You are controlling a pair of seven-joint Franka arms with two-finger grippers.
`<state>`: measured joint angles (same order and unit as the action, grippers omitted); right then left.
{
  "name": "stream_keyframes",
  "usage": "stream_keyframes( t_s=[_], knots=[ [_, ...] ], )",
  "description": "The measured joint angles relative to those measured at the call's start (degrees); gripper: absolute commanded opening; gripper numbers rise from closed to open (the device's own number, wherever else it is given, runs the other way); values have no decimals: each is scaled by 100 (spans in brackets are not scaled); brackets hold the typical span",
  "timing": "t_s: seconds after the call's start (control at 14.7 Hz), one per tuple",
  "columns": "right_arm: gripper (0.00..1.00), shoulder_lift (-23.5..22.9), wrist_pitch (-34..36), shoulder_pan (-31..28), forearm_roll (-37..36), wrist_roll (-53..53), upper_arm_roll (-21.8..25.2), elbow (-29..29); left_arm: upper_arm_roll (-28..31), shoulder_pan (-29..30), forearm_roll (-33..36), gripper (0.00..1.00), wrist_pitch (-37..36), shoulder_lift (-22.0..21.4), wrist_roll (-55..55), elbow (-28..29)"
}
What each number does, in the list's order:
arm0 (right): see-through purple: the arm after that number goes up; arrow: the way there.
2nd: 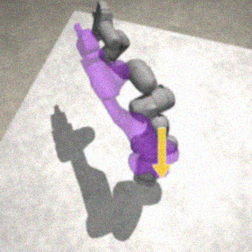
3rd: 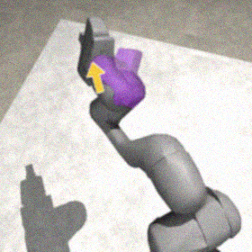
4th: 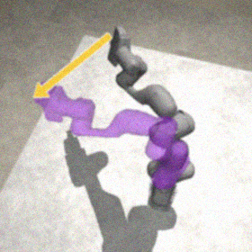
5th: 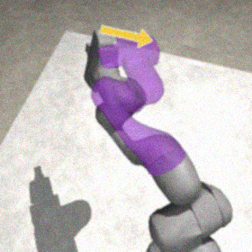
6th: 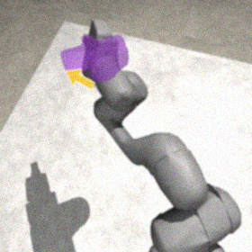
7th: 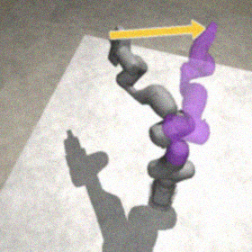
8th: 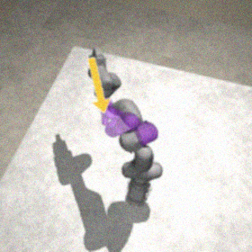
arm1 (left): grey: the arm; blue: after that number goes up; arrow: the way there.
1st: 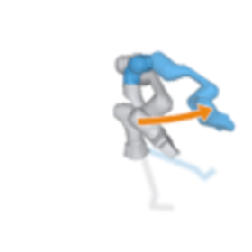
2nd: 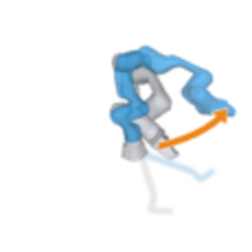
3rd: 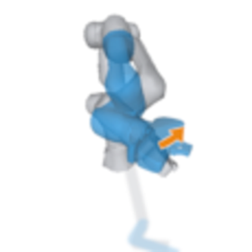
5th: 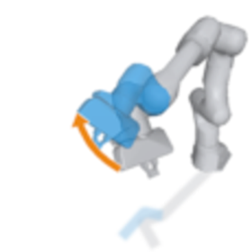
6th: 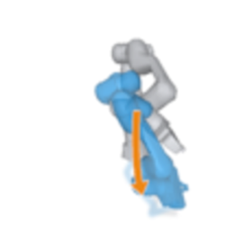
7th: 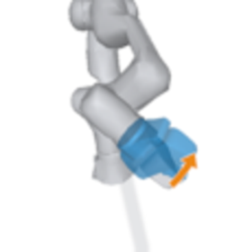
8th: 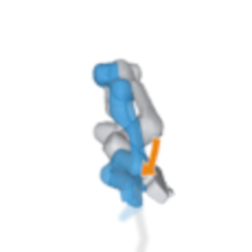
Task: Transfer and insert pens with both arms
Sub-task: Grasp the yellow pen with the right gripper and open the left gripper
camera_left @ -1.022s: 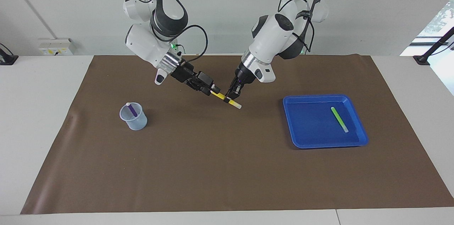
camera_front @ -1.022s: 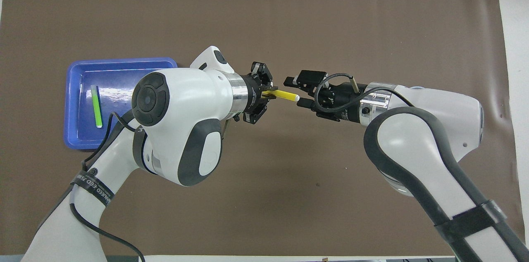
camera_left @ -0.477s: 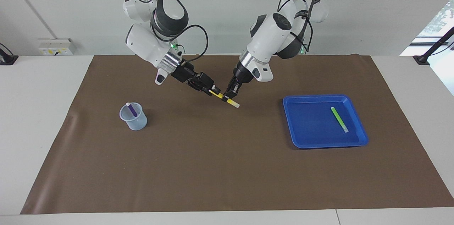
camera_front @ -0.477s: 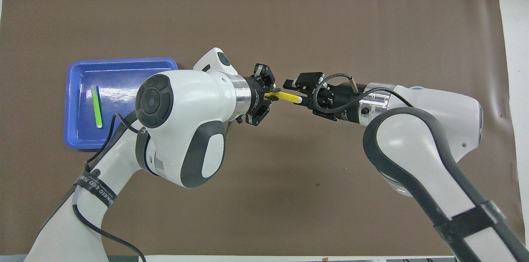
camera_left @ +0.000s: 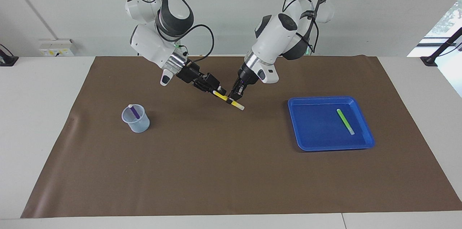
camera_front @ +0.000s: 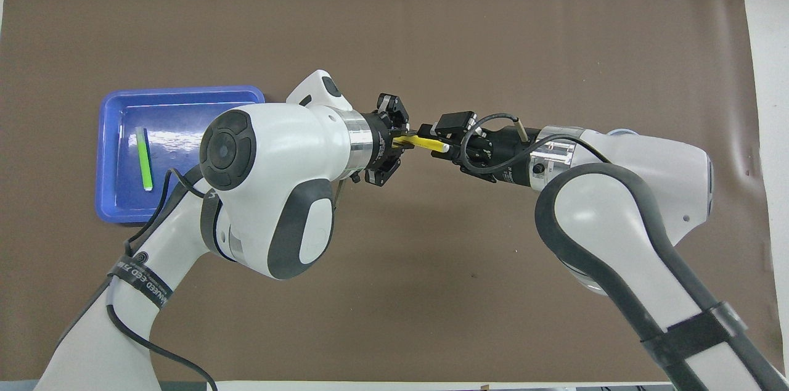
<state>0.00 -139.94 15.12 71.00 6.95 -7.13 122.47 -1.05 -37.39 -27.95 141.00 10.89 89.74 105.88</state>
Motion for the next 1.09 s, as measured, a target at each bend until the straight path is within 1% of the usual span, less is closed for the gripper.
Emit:
stream_keyframes(
  t_s=[0.14, 0.2, 0.61, 0.68, 0.75, 0.95, 1.09],
  knots=[
    [5, -1, 0, 0, 0, -1, 5, 14, 9, 2, 0, 0, 13, -1, 0, -4],
    [0, -4, -3, 0, 0, -4, 14, 37, 19, 6, 0, 0, 17, -1, 0, -15],
    [0, -3, -7, -1, 14, -7, 15, 47, 27, 9, -23, 0, 21, 8, 15, -24],
    [0, -3, -7, -1, 14, -7, 15, 47, 27, 9, -23, 69, 21, 9, 15, -24],
    [0, -3, -7, -1, 14, -7, 15, 47, 27, 9, -23, 100, 20, 9, 11, -24],
    [0, -2, 22, -9, 14, -10, 15, 7, 34, 21, -3, 100, -11, 10, -315, -24],
    [0, -2, 169, -88, -144, -53, 20, -46, 76, 98, 140, 100, -213, 1, -777, -26]
  ],
)
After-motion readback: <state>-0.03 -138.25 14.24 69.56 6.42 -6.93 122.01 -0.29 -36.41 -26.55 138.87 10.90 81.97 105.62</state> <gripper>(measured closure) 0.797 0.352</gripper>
